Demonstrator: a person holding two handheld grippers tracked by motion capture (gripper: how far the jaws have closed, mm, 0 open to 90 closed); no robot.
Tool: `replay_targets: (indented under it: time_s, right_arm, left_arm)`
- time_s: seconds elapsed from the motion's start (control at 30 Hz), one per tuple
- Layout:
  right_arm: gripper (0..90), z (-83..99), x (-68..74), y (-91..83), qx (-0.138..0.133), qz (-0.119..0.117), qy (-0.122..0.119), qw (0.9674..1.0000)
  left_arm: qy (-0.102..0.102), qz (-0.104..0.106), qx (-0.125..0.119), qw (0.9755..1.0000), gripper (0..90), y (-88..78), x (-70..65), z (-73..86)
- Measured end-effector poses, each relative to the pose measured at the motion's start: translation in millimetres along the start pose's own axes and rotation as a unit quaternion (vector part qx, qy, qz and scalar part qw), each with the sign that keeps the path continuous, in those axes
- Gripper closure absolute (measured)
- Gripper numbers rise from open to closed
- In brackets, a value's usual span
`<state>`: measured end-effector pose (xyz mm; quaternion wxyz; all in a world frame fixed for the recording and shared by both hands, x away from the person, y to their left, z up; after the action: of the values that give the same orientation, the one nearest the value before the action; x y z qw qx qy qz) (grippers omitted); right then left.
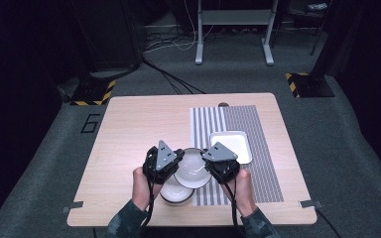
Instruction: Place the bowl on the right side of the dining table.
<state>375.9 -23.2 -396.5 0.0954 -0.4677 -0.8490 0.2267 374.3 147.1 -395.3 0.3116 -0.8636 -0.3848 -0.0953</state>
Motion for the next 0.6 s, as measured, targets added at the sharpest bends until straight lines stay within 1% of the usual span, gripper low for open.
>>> replay_targets:
  time_s: [0.03,0.17,0.2,0.23,0.37,0.53,0.6]
  right_arm:
    - [81.9,0.2,-0.6,0.0,0.001,0.001,0.000,1.0000]
    - [81.9,-0.1,-3.4,-1.3,0.001,0.006,0.001,1.0000]
    - [81.9,-0.3,-4.3,-1.6,0.001,0.006,0.001,1.0000]
    - [81.9,-0.7,-4.8,-1.9,-0.001,0.007,0.003,1.0000]
    - [81.9,-2.0,-7.7,-2.4,-0.004,0.009,0.006,0.9999]
    - [81.9,-0.8,-11.1,-2.7,-0.003,0.012,0.007,0.9999]
    - [81.9,-0.3,-12.2,-3.3,-0.002,0.013,0.007,0.9999]
  left_arm:
    - [0.003,0.001,0.001,1.0000,82.7,0.6,0.2,-0.5]
    - [0.004,0.004,-0.001,1.0000,82.7,3.4,0.3,-3.7]
    - [0.007,0.004,0.000,1.0000,82.7,3.7,1.0,-4.6]
    - [0.004,0.005,-0.002,1.0000,82.8,4.3,0.9,-5.6]
    - [0.007,0.008,-0.003,0.9999,82.7,6.3,2.7,-8.0]
    - [0.005,0.010,-0.004,0.9999,82.7,10.1,1.1,-9.7]
    - [0.007,0.012,-0.004,0.9999,82.7,11.5,1.0,-10.5]
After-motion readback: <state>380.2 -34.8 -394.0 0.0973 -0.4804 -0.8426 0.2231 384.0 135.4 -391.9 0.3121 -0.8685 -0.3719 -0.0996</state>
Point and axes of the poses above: each handheld gripper's, and its own axes: y roughly forward along the jaws, z roughly out of its underside, x roughly to its left, the point moved 3 cm from there along y, roughly forward along the jaws, and after that the axes turned 13 degrees about y, right-handed, at the moved point
